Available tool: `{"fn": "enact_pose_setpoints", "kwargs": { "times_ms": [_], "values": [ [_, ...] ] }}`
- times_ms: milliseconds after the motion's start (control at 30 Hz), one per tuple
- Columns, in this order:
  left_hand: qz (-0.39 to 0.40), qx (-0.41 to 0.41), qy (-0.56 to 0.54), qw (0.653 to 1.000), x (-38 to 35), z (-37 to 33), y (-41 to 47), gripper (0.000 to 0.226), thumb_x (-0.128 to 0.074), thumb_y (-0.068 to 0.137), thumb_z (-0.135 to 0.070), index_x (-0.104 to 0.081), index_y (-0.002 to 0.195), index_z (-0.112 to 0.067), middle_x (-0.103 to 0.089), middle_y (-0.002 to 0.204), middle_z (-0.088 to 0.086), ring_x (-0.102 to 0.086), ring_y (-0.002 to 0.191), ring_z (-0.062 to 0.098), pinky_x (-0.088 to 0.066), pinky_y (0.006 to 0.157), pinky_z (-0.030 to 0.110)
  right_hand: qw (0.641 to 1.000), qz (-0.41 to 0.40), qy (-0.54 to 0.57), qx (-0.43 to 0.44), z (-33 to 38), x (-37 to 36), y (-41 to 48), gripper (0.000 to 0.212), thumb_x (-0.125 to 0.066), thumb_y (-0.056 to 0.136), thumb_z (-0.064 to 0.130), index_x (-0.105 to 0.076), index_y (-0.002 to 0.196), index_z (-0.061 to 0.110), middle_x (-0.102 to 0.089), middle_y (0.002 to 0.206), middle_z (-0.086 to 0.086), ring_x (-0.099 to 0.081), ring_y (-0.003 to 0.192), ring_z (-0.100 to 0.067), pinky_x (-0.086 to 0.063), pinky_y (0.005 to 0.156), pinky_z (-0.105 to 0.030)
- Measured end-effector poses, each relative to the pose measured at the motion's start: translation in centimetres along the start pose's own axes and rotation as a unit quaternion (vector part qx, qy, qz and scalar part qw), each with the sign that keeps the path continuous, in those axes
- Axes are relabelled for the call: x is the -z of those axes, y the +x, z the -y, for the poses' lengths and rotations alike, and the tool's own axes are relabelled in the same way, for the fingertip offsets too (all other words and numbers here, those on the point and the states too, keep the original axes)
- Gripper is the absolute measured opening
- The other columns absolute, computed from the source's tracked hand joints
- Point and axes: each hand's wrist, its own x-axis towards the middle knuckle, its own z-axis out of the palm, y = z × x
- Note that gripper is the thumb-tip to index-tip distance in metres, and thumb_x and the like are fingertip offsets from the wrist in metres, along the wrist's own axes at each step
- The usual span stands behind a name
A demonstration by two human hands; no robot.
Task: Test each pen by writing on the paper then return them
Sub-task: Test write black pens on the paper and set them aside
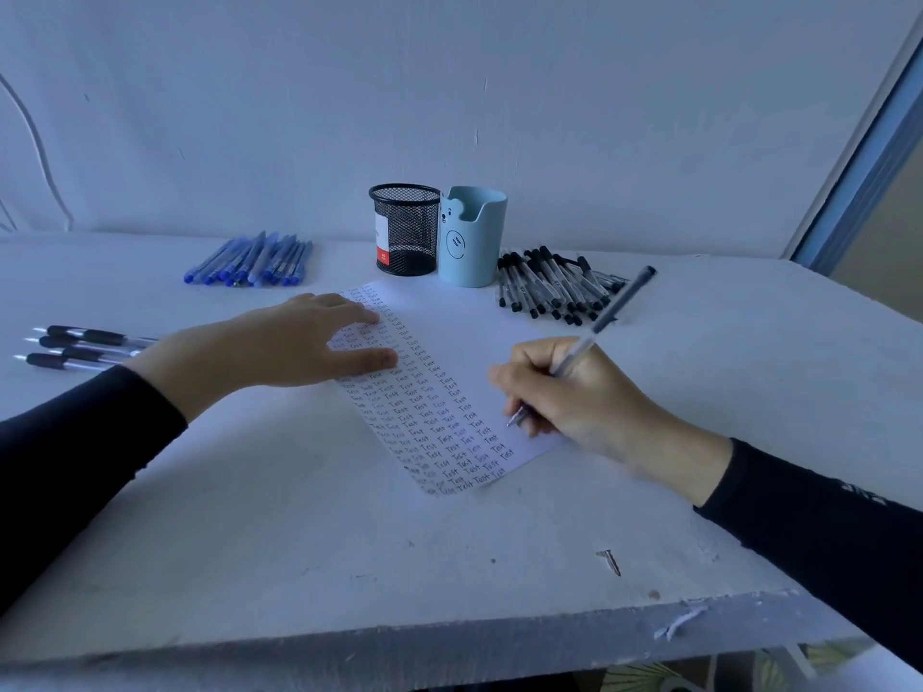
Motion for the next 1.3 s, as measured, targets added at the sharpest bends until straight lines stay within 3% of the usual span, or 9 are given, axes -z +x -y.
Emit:
{"fn": "enact_pose_setpoints", "kwargs": {
  "times_ms": [100, 200, 333, 500, 667, 800, 1000, 1167, 1300],
  "values": [
    [0.001, 0.001, -0.002, 1.000, 0.0, 0.0, 0.0, 0.111, -0.022, 0.051, -0.097, -0.036, 0.145, -0.038, -0.034, 0.153, -0.011, -0.030, 0.139, 0.015, -0.029, 0.112, 0.044, 1.000, -0.002, 0.030, -0.007, 0.5, 0.5, 0.7, 0.045, -0.055, 0.097, 0.023, -0.053, 0.053, 0.016, -0.054, 0.055, -0.003, -0.040, 0.042, -0.011, -0.029, 0.041, -0.019],
    [0.001, 0.004, -0.002, 1.000, 0.0, 0.0, -0.1, 0.108, -0.022, 0.055, -0.098, -0.036, 0.145, -0.039, -0.033, 0.153, -0.011, -0.031, 0.139, 0.015, -0.029, 0.113, 0.045, 0.999, 0.011, 0.019, -0.028, 1.3, 0.8, 1.8, 0.028, -0.053, 0.097, 0.042, -0.058, 0.089, 0.015, -0.044, 0.044, -0.001, -0.035, 0.040, -0.012, -0.027, 0.039, -0.018],
    [0.007, 0.009, 0.001, 1.000, 0.0, -0.1, -0.2, 0.105, -0.023, 0.059, -0.097, -0.034, 0.146, -0.039, -0.031, 0.154, -0.012, -0.029, 0.140, 0.014, -0.029, 0.114, 0.045, 0.995, -0.019, 0.081, -0.048, 2.1, 1.5, 4.8, 0.043, -0.032, 0.103, 0.050, -0.057, 0.118, 0.019, -0.037, 0.043, -0.001, -0.029, 0.037, -0.012, -0.020, 0.040, -0.017],
    [0.008, 0.012, 0.009, 1.000, 0.1, -0.4, -0.3, 0.095, -0.028, 0.066, -0.090, -0.032, 0.146, -0.039, -0.029, 0.155, -0.013, -0.028, 0.141, 0.012, -0.029, 0.113, 0.042, 0.992, -0.067, 0.107, -0.005, 2.6, 2.1, 7.6, 0.042, -0.029, 0.106, 0.042, -0.063, 0.110, 0.018, -0.037, 0.038, -0.001, -0.025, 0.035, -0.011, -0.022, 0.038, -0.014],
    [0.009, 0.006, 0.009, 1.000, 0.2, -0.3, -0.4, 0.112, -0.017, 0.050, -0.096, -0.031, 0.146, -0.040, -0.029, 0.154, -0.014, -0.029, 0.140, 0.011, -0.030, 0.112, 0.041, 0.993, -0.066, 0.101, 0.006, 1.6, 2.4, 7.8, 0.040, -0.032, 0.106, 0.042, -0.067, 0.108, 0.021, -0.043, 0.041, -0.002, -0.031, 0.038, -0.014, -0.024, 0.043, -0.020],
    [0.003, 0.002, 0.014, 1.000, 0.0, -0.3, -0.4, 0.099, -0.023, 0.064, -0.094, -0.031, 0.147, -0.039, -0.029, 0.154, -0.015, -0.026, 0.142, 0.010, -0.027, 0.114, 0.039, 0.994, -0.047, 0.095, 0.008, 1.8, 3.0, 7.6, 0.028, -0.044, 0.101, 0.036, -0.071, 0.106, 0.030, -0.067, 0.069, 0.001, -0.034, 0.058, -0.014, -0.031, 0.043, -0.017],
    [0.007, 0.004, 0.014, 1.000, 0.0, -0.2, -0.3, 0.095, -0.027, 0.066, -0.089, -0.030, 0.147, -0.039, -0.028, 0.155, -0.015, -0.025, 0.142, 0.009, -0.027, 0.114, 0.038, 0.976, -0.090, 0.194, 0.050, 1.3, 4.0, 8.2, 0.022, -0.051, 0.101, 0.024, -0.071, 0.110, 0.018, -0.066, 0.093, -0.002, -0.052, 0.058, -0.013, -0.048, 0.052, -0.022],
    [0.007, -0.004, 0.006, 1.000, -0.1, 0.0, -0.1, 0.113, -0.018, 0.050, -0.097, -0.031, 0.147, -0.041, -0.029, 0.154, -0.016, -0.028, 0.141, 0.010, -0.028, 0.114, 0.039, 0.913, -0.291, -0.148, 0.244, -0.5, 6.7, 8.8, 0.008, -0.060, 0.093, 0.004, -0.065, 0.099, 0.005, -0.067, 0.099, -0.003, -0.064, 0.081, -0.011, -0.053, 0.072, -0.018],
    [0.007, -0.004, 0.008, 1.000, -0.1, 0.0, -0.1, 0.114, -0.017, 0.050, -0.097, -0.030, 0.147, -0.040, -0.028, 0.155, -0.015, -0.027, 0.141, 0.011, -0.028, 0.115, 0.041, 0.917, -0.306, -0.217, 0.137, -3.1, 8.4, 9.8, 0.013, -0.062, 0.088, 0.010, -0.063, 0.101, 0.014, -0.065, 0.102, 0.003, -0.060, 0.084, -0.007, -0.046, 0.070, -0.019]
  ]
}}
